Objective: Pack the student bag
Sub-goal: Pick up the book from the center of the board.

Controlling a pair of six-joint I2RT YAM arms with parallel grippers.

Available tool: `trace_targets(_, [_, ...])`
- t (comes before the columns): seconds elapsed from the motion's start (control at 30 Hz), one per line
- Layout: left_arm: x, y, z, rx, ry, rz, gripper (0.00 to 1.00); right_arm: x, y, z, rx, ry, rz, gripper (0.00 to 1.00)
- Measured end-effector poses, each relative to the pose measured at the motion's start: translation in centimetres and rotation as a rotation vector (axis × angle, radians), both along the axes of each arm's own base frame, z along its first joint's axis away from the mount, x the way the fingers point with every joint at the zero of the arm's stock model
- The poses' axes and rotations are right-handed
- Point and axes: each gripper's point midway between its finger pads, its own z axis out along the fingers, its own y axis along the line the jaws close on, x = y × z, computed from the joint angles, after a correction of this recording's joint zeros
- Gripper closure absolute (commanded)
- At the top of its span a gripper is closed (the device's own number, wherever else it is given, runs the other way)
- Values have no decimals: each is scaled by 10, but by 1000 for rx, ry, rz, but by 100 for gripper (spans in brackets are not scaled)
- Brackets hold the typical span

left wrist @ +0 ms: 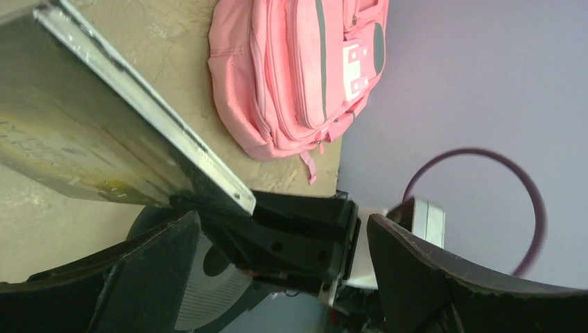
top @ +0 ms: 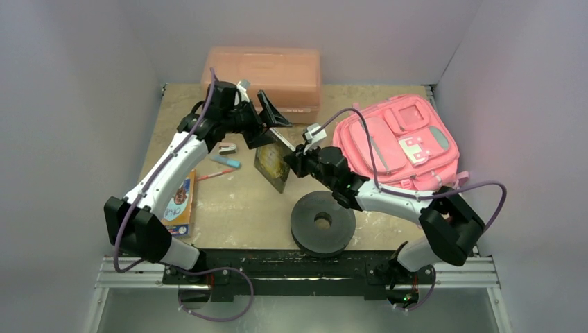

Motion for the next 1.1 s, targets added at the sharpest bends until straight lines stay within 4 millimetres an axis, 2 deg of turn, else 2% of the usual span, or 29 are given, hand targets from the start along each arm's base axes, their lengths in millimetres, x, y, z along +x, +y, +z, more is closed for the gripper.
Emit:
trace_targets(0.1, [-15, 7, 12, 12, -63, -22, 5, 3, -3, -1, 19, 33, -26, 100])
trace_targets(0.3, [-62, 33, 48, 36, -254, -44, 5, 13, -18, 2, 71, 133, -55, 100])
trace_targets(0.4, [-85, 46, 53, 50, -318, -38, 5, 23, -33, 1, 136, 232, -56, 100])
trace_targets(0.47, [-96, 53, 45, 59, -329, -31, 5, 30, -48, -1, 191, 310, -68, 100])
trace_targets(0.6, [-111, 63, 17, 74, -286, 3, 5, 39, -71, -1, 325, 458, -100, 100])
trace_targets(0.8, [-121, 70, -16, -17, -199, 134, 3, 35, -78, 27, 596, 636, -30, 100])
trace_targets(0.9, [-119, 70, -21, -87, -151, 199, 3, 28, -81, 37, 721, 715, 8, 100])
trace_targets(1.1, [-101, 59, -21, -244, -106, 268, 3, 10, -84, 55, 943, 839, 86, 100])
